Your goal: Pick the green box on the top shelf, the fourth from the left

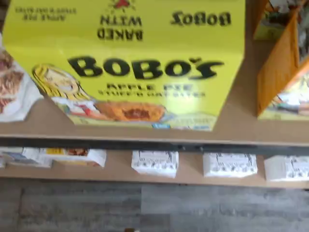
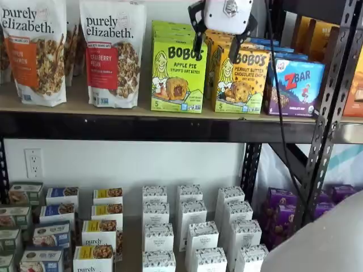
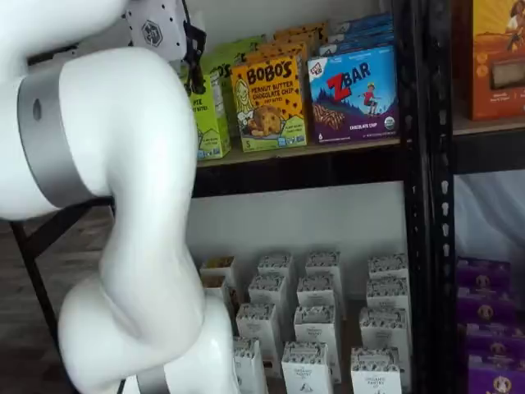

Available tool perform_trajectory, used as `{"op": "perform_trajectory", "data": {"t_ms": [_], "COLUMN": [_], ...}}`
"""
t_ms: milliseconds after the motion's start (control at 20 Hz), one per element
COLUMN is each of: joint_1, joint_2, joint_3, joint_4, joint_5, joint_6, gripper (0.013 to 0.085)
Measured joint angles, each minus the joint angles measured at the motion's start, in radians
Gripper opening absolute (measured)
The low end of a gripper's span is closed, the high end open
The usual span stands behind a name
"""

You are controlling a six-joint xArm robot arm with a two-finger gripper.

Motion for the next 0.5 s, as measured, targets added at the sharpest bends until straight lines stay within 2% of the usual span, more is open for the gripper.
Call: {"op": "perform_trajectory", "data": {"t_ms": [500], "joint_1": [0.009], "joint_2": [0.127], "joint_3": [-0.102], "joint_4": [0.007], "joint_5": [-0.067], "joint_6": [0.008], "gripper": [0.0850]}}
